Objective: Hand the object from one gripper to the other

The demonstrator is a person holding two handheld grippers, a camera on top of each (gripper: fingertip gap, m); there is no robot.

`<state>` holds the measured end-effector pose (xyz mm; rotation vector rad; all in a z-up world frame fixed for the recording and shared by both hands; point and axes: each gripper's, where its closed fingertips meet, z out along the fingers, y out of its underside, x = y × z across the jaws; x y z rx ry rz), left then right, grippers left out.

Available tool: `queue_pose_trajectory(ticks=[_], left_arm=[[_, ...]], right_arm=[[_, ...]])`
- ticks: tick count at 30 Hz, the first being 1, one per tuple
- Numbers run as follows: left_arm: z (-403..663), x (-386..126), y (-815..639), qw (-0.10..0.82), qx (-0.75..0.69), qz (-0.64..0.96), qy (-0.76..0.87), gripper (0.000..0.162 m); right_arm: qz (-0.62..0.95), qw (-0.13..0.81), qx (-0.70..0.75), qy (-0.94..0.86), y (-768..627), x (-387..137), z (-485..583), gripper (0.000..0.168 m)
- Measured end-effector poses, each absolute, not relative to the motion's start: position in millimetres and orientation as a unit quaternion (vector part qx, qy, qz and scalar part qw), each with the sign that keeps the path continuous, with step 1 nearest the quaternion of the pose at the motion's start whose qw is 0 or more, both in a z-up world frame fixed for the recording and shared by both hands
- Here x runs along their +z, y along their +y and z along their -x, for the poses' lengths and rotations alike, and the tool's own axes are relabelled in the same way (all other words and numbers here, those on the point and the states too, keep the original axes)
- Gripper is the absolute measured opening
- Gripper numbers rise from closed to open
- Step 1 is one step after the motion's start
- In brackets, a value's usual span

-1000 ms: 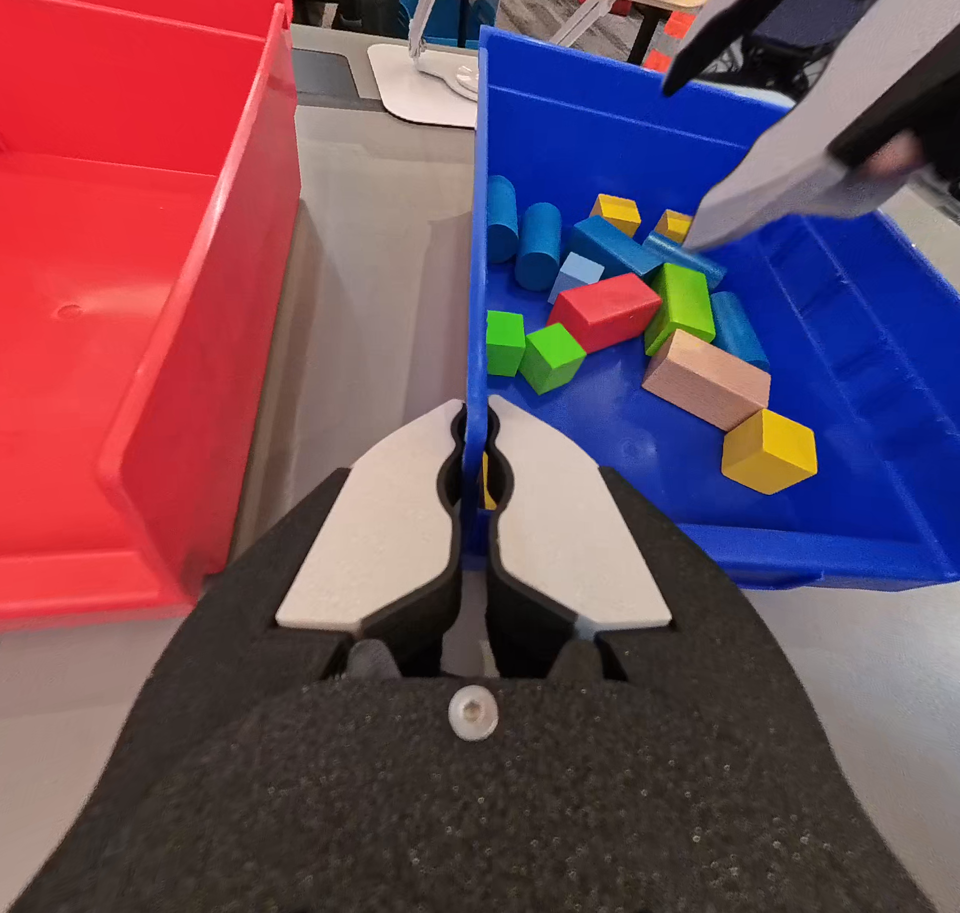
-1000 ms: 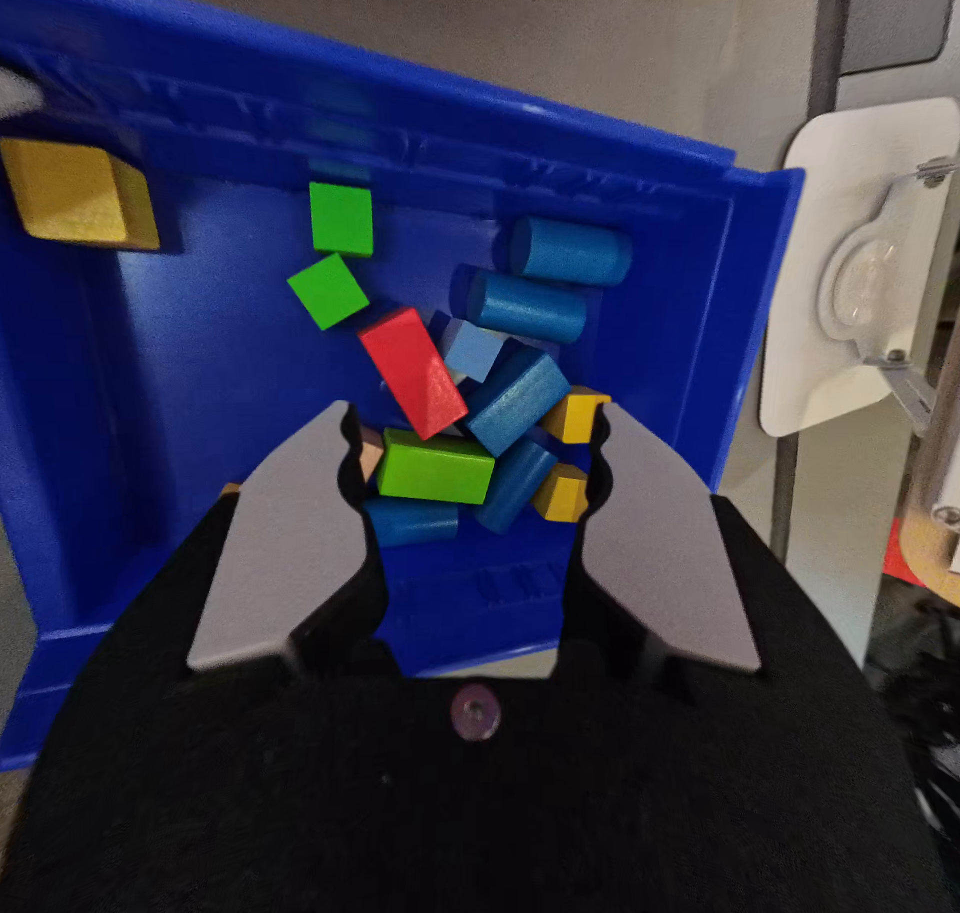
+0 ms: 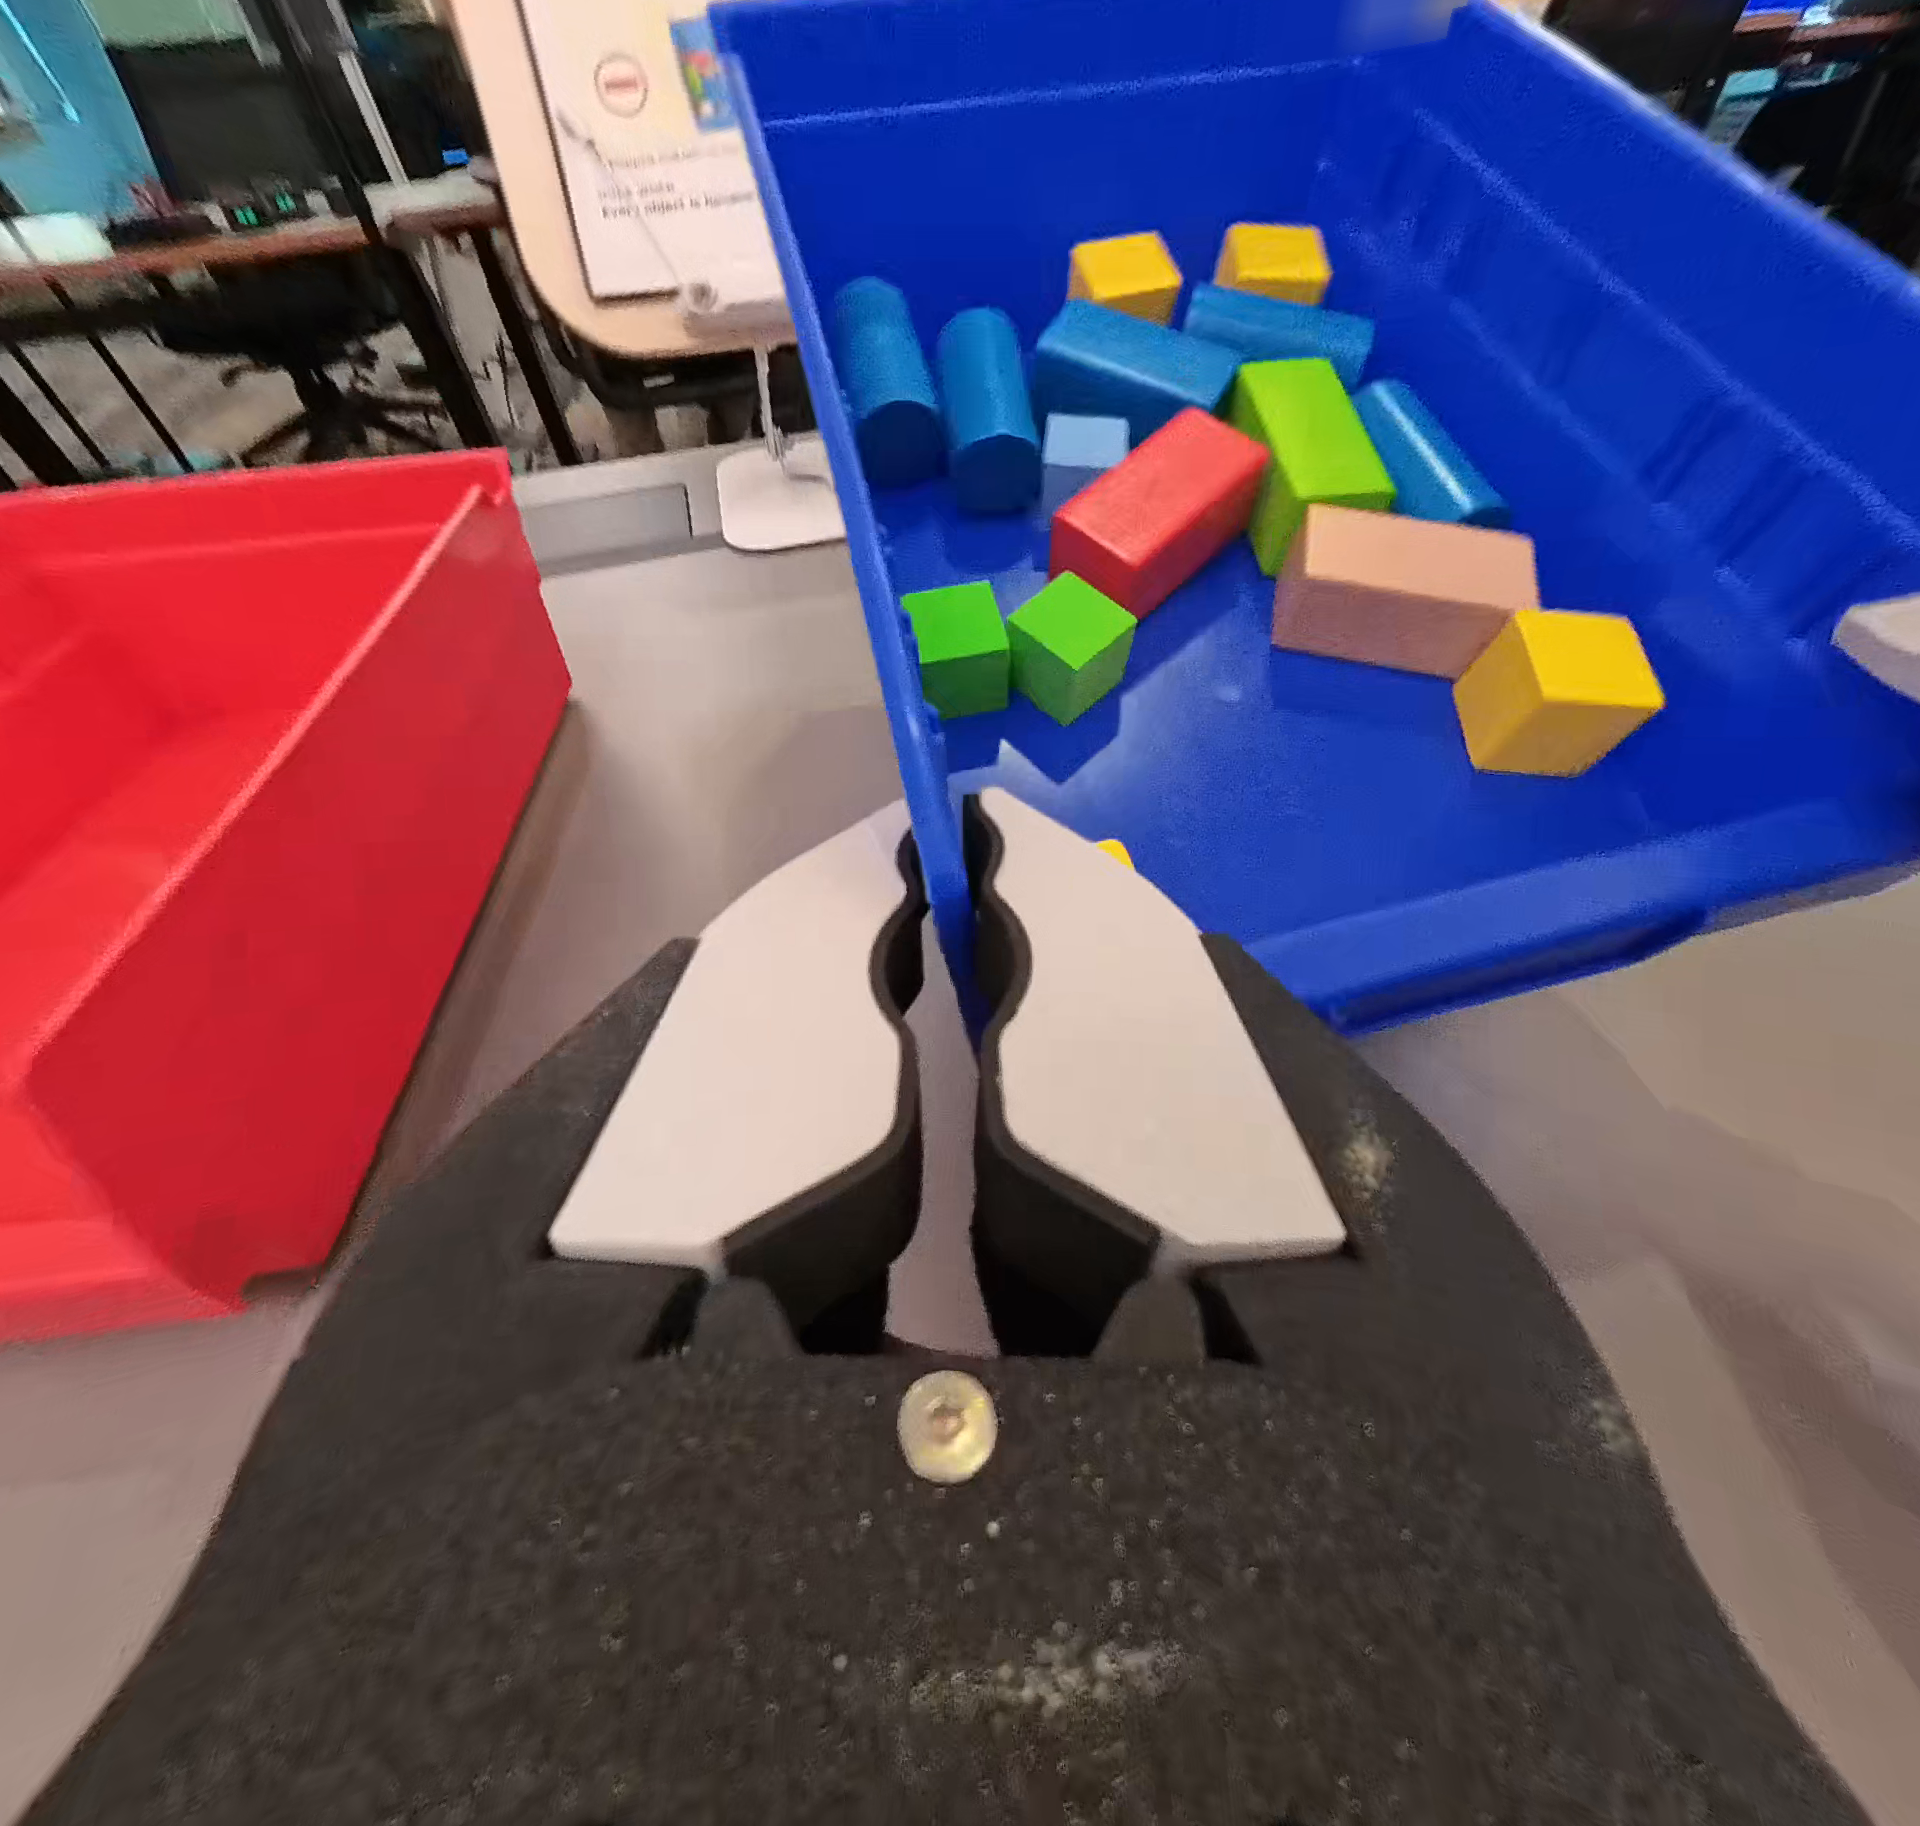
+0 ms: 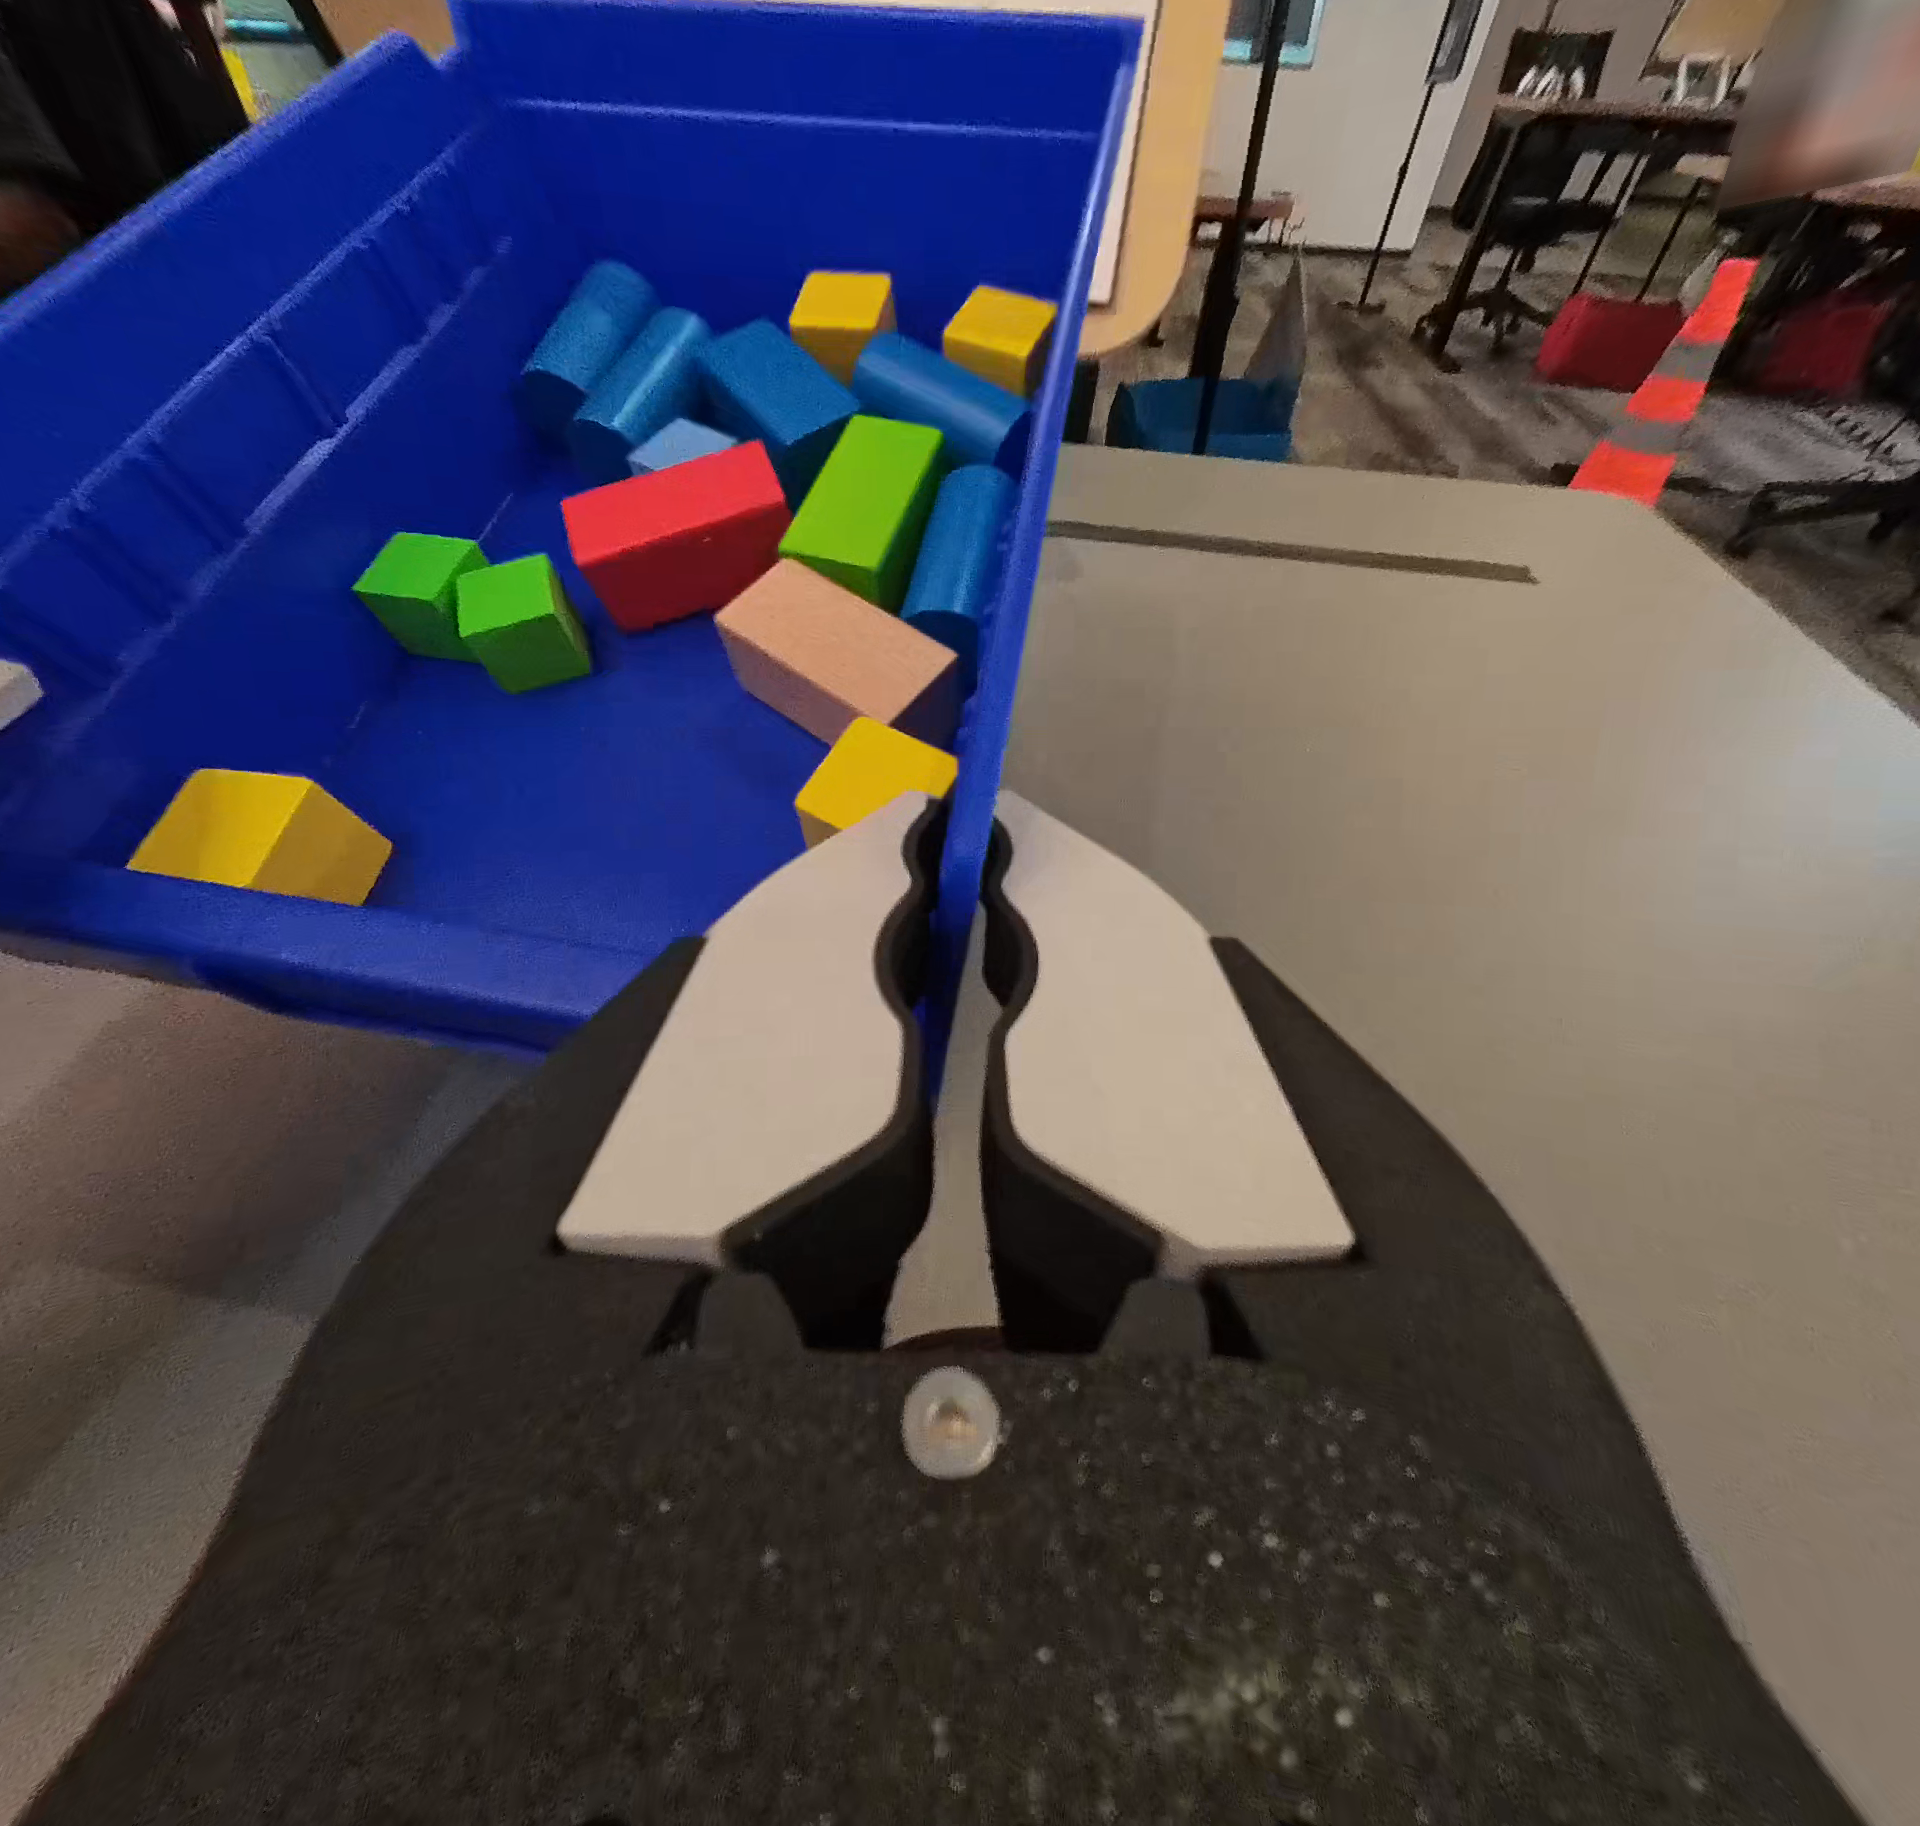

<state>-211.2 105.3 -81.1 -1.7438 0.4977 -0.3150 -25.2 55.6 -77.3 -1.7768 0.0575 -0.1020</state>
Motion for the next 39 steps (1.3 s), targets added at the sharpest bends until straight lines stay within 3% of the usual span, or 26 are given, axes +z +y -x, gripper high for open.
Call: queue_pose_trajectory(ticks=[6, 11, 16, 18, 31, 39], left_arm=[[220, -123, 106, 0.544, -0.138, 0.799, 0.216, 0.003], [227, -104, 105, 0.596, -0.143, 0.761, 0.211, 0.004], [235, -60, 92, 0.703, -0.14, 0.666, 0.206, 0.004], [235, -59, 96, 0.705, -0.144, 0.664, 0.202, 0.004], [237, -104, 125, 0.56, -0.146, 0.793, 0.191, 0.003], [249, -94, 137, 0.529, -0.139, 0.819, 0.173, 0.003]], right_arm=[[0.832, 0.554, -0.02, 0.029, 58, -123, 36, 0.004], [0.798, 0.6, -0.037, 0.026, 53, -104, 44, 0.004], [0.701, 0.71, -0.065, 0.016, 39, -60, 52, 0.004], [0.672, 0.735, -0.084, 0.01, 40, -49, 52, 0.004], [0.807, 0.589, -0.023, 0.039, 68, -103, 56, 0.004], [0.842, 0.538, -0.006, 0.018, 96, -95, 65, 0.005]])
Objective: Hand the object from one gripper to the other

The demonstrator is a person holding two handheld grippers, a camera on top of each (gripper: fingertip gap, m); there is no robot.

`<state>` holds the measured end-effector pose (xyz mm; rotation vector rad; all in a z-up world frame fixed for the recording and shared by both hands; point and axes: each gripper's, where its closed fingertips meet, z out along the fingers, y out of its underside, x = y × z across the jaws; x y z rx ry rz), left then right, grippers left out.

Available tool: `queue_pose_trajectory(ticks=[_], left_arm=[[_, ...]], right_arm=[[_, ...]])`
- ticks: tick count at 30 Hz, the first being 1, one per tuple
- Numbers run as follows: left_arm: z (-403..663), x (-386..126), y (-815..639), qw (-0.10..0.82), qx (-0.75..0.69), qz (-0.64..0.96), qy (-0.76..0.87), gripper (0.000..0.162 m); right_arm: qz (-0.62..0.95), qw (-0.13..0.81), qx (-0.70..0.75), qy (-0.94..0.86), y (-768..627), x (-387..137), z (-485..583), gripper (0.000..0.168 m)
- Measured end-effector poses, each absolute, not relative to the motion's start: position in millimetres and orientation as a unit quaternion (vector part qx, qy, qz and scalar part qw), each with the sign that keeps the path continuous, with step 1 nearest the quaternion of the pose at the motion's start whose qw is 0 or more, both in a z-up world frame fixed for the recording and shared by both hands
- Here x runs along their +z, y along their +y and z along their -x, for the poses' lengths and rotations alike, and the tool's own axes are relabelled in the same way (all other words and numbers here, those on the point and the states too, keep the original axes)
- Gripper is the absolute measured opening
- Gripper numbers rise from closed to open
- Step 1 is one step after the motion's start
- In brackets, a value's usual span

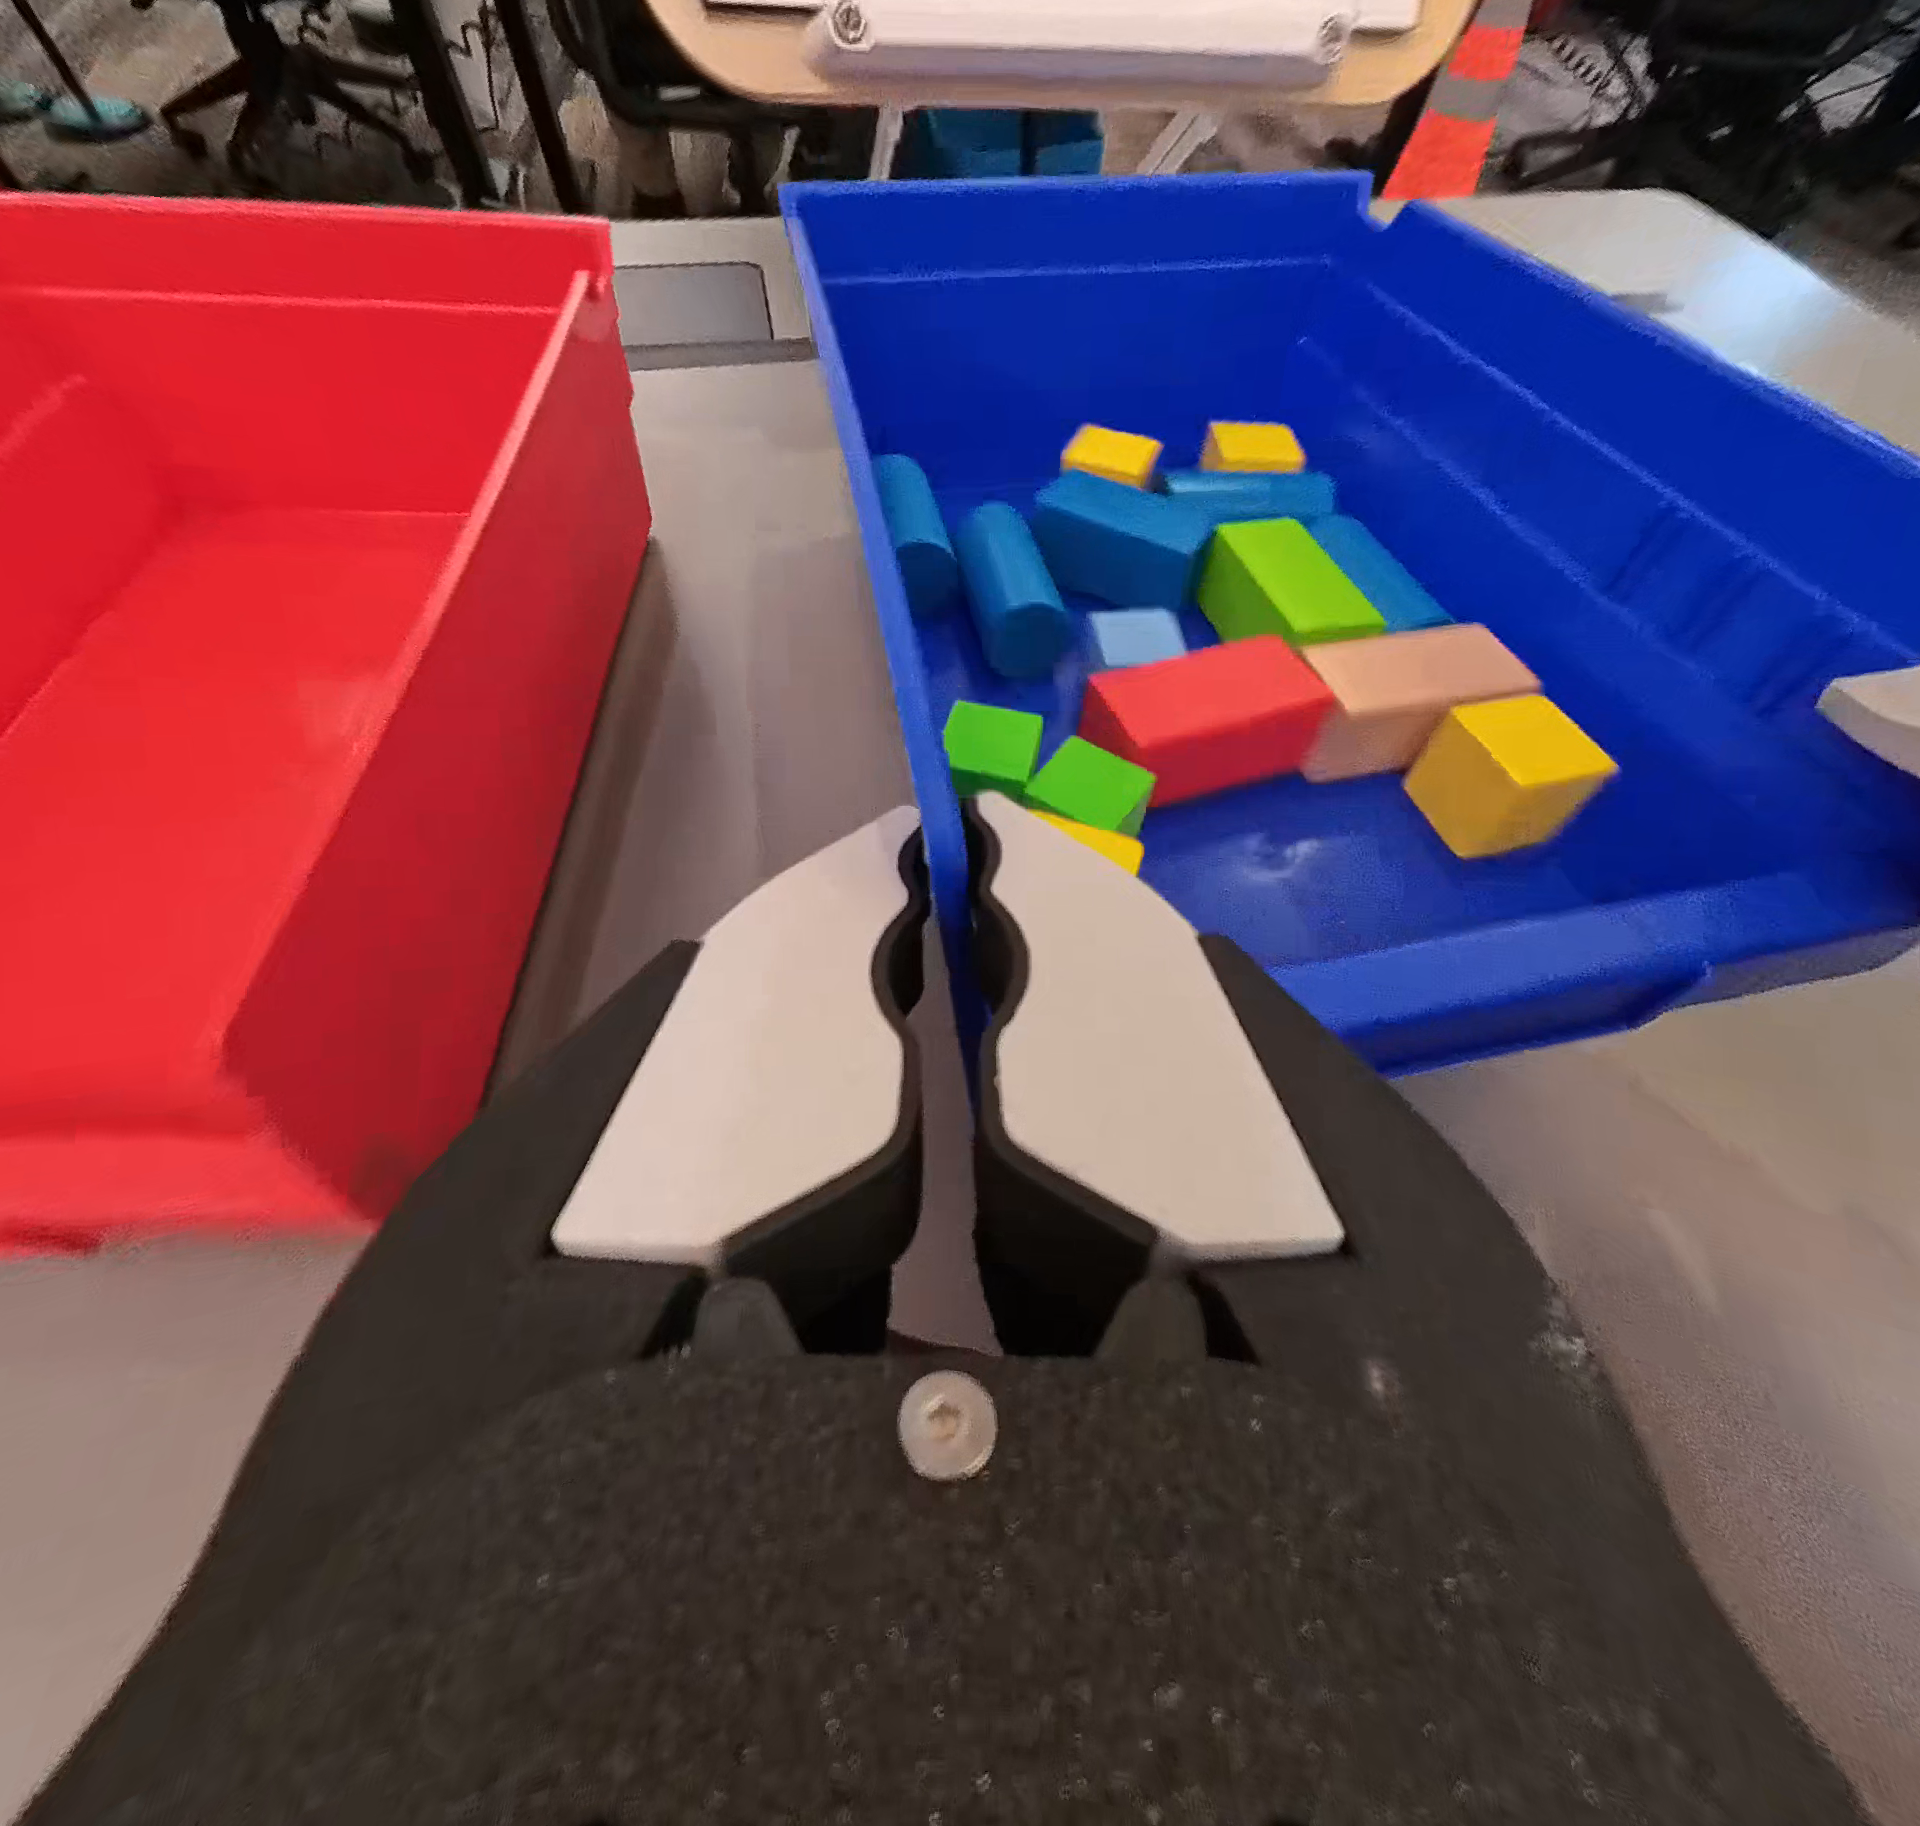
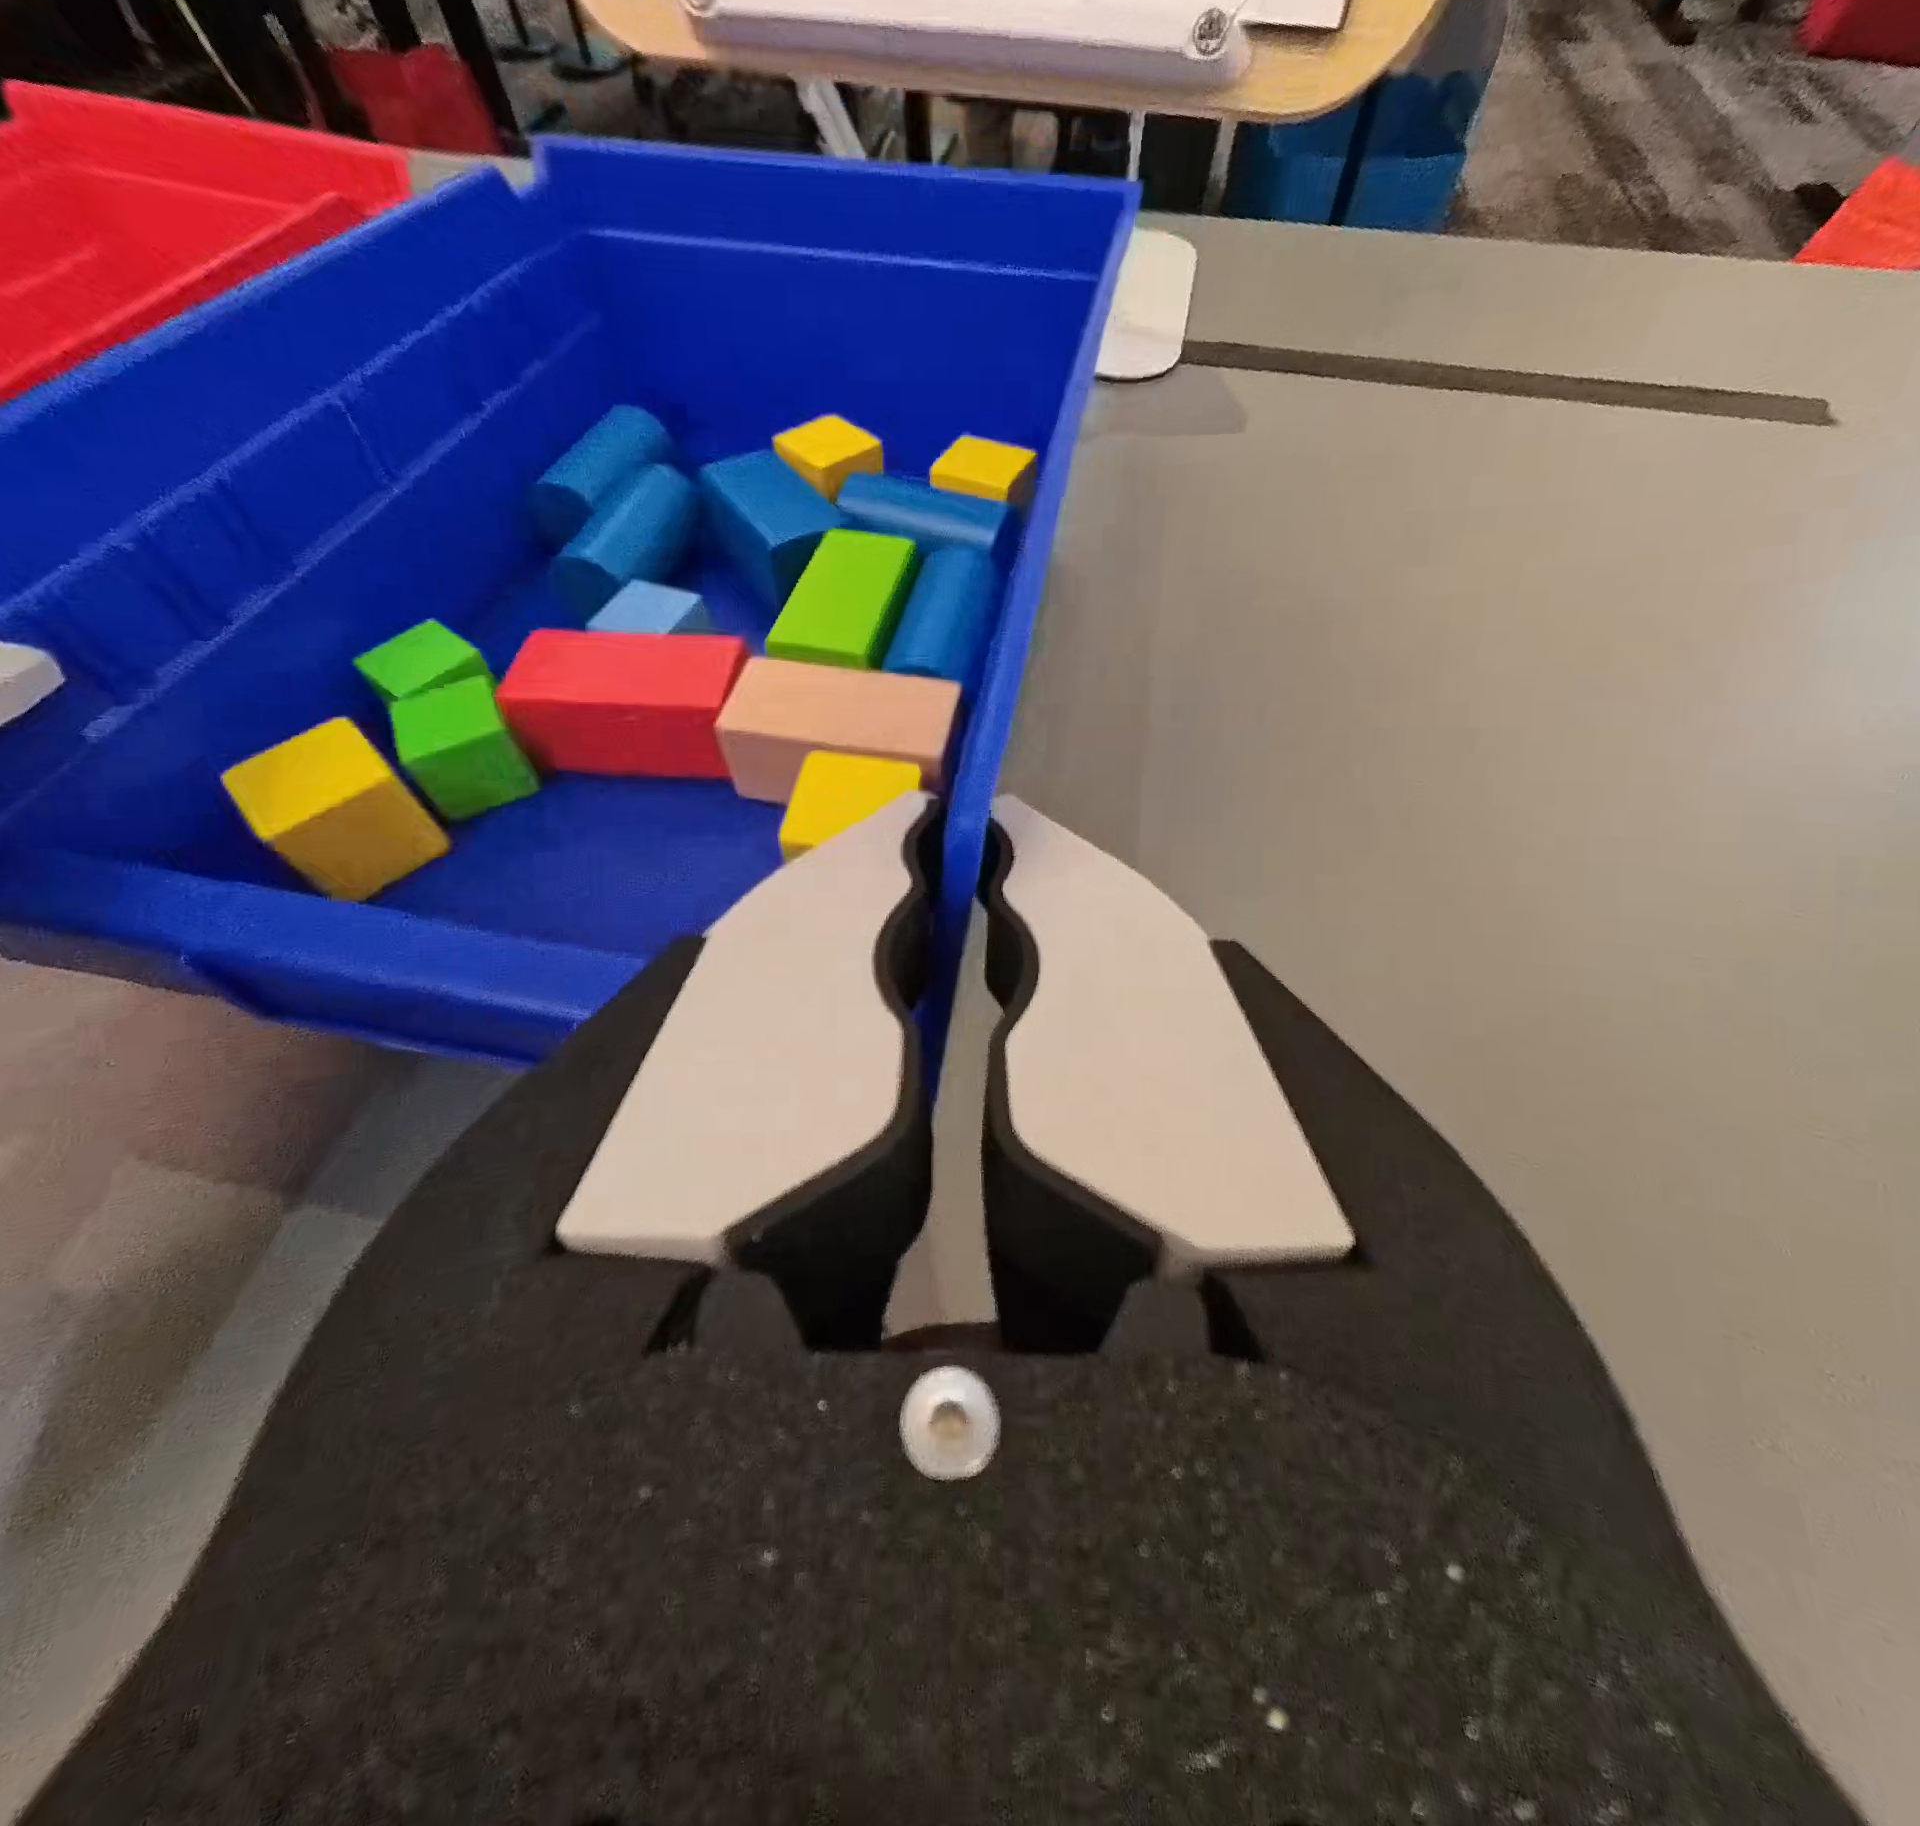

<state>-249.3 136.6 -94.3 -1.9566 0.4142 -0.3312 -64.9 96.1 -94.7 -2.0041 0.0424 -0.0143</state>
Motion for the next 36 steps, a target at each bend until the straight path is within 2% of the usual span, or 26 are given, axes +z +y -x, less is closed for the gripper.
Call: queue_pose_trajectory(ticks=[5, 9, 12, 22, 27, 28, 30, 32, 36], left_arm=[[246, -100, 132, 0.568, -0.142, 0.788, 0.191, 0.003], [248, -82, 130, 0.638, -0.114, 0.735, 0.202, 0.003], [246, -78, 130, 0.656, -0.104, 0.718, 0.211, 0.004], [234, -121, 150, 0.584, -0.129, 0.771, 0.218, 0.003], [233, -124, 148, 0.567, -0.141, 0.781, 0.221, 0.006], [232, -127, 143, 0.548, -0.154, 0.792, 0.218, 0.011], [236, -129, 126, 0.506, -0.194, 0.815, 0.205, 0.036], [257, -120, 108, 0.487, -0.233, 0.822, 0.182, 0.049], [380, -81, 112, 0.543, -0.153, 0.817, 0.117, 0.051]], right_arm=[[0.816, 0.576, -0.023, 0.037, 78, -99, 66, 0.005], [0.778, 0.626, -0.03, 0.038, 83, -97, 66, 0.004], [0.755, 0.653, -0.03, 0.04, 84, -90, 64, 0.004], [0.811, 0.582, -0.02, 0.05, 95, -122, 54, 0.005], [0.812, 0.582, -0.011, 0.051, 96, -123, 51, 0.005], [0.811, 0.582, -0.01, 0.049, 96, -123, 51, 0.006], [0.813, 0.58, -0.013, 0.049, 94, -129, 51, 0.006], [0.812, 0.583, -0.003, 0.035, 91, -127, 53, 0.007], [0.813, 0.582, 0.026, -0.004, 87, -127, 58, 0.029]])
